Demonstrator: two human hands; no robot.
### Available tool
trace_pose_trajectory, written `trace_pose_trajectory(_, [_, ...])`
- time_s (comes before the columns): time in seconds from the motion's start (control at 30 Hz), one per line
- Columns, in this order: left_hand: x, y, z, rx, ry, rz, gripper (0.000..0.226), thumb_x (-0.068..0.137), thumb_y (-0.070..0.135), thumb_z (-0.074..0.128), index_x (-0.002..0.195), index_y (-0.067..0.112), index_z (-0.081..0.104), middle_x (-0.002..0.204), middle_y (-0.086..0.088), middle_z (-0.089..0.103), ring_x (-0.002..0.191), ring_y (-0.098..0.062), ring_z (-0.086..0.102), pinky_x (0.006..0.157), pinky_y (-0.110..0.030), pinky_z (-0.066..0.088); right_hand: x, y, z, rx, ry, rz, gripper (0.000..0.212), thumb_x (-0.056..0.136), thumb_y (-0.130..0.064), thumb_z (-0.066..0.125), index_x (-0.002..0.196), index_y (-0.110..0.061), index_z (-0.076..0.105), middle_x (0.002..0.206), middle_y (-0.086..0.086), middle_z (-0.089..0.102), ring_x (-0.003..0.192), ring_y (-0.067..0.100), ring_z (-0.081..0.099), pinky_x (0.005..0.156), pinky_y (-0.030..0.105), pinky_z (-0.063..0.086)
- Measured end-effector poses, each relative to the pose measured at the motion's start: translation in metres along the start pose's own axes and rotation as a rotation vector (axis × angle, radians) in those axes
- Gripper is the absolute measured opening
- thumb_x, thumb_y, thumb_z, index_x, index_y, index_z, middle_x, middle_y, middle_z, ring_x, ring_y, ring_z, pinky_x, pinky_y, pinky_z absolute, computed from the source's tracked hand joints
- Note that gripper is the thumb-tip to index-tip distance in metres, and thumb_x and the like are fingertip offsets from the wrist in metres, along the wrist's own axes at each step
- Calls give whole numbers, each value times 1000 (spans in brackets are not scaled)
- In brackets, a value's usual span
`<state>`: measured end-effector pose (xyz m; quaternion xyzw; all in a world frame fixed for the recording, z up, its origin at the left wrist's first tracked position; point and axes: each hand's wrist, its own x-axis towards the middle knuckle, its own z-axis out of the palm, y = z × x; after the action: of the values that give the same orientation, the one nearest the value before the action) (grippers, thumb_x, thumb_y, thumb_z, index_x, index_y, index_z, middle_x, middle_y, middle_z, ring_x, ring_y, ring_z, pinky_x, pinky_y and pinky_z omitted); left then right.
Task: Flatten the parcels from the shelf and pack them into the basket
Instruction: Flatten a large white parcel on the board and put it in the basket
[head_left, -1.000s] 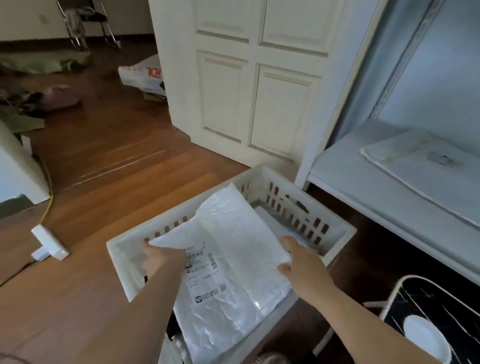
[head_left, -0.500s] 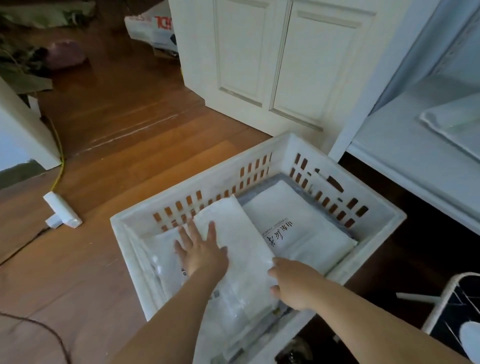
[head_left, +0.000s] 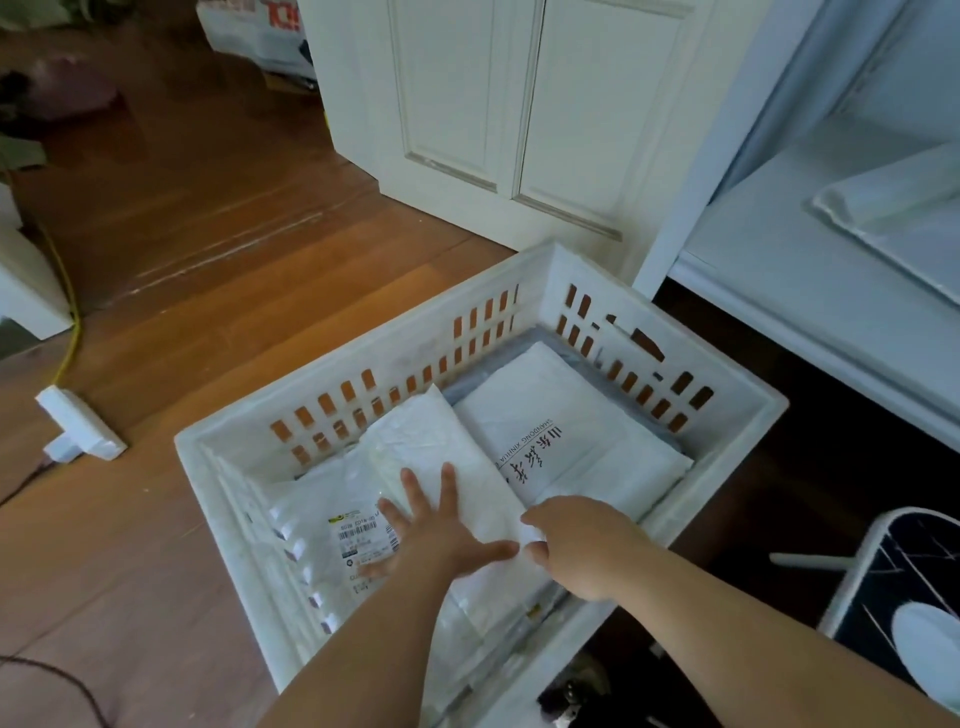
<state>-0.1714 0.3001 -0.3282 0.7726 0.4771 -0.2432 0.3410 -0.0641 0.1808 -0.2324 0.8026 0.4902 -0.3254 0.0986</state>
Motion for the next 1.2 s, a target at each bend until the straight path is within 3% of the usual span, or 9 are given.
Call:
trace_pose_trajectory(0.1, [-4,14,-12,41,20,23,136,55,82,65,142,42,-31,145,-8,-48,137,-44,-33,110,-71,8,-10,11,-7,-19,102,30,34,102,-35,38,126,-16,52,126,4,55,117,25,51,90,33,39])
trace_pose_trajectory(0.23, [-22,54,-39,100,77,160,129,62,79,65,148,36,-20,151,-12,-39,140,-43,-27,111,-70,8,-30,28,-17,-24,184,120,44,101,-40,39,137,-16,47,135,5,54,125,25,48,104,39,38])
trace_pose_trajectory(0.33, [-52,96,-62,119,159,243,119,69,70,67,152,32,-10,156,-11,-28,145,-43,-8,112,-66,18,-55,42,-29,-37,243,144,49,100,-44,41,141,-18,44,139,4,52,128,23,47,107,39,37])
trace_pose_trajectory(0.43, [-90,142,-81,188,286,420,94,82,56,66,152,18,15,160,-16,7,137,-32,36,106,-42,41,-90,61,-49,-18,306,206,47,100,-44,40,140,-18,45,138,7,52,127,25,47,105,40,39])
trace_pose_trajectory(0.5, [-119,173,-89,209,330,560,72,89,46,61,145,11,32,148,-14,36,122,-24,49,94,-34,45,-116,79,-64,-2,370,265,44,100,-41,40,135,-17,49,133,8,54,121,25,50,101,40,42])
trace_pose_trajectory(0.63, [-166,228,-88,296,340,673,75,92,46,56,150,12,22,154,-16,23,136,-33,37,105,-42,36,-164,127,-78,36,456,390,46,100,-40,39,138,-17,48,142,9,46,128,29,41,104,43,37])
trace_pose_trajectory(0.77, [-188,267,-66,392,339,789,76,91,47,56,150,13,24,158,-13,15,140,-30,32,110,-41,34,-212,177,-65,71,507,550,52,101,-44,41,144,-16,41,154,9,28,140,27,25,111,41,27])
trace_pose_trajectory(0.93, [-200,318,-25,508,249,863,77,93,49,52,154,18,16,162,-6,-2,146,-22,23,114,-37,28,-257,240,-30,128,532,714,51,101,-38,43,145,-14,37,160,7,11,143,27,19,110,43,28])
trace_pose_trajectory(1.2, [-185,398,32,653,196,1001,66,97,45,45,154,23,17,162,-4,1,149,-22,6,118,-37,17,-249,301,-28,155,535,713,52,94,-9,47,144,-15,32,161,7,-4,133,30,32,98,39,42])
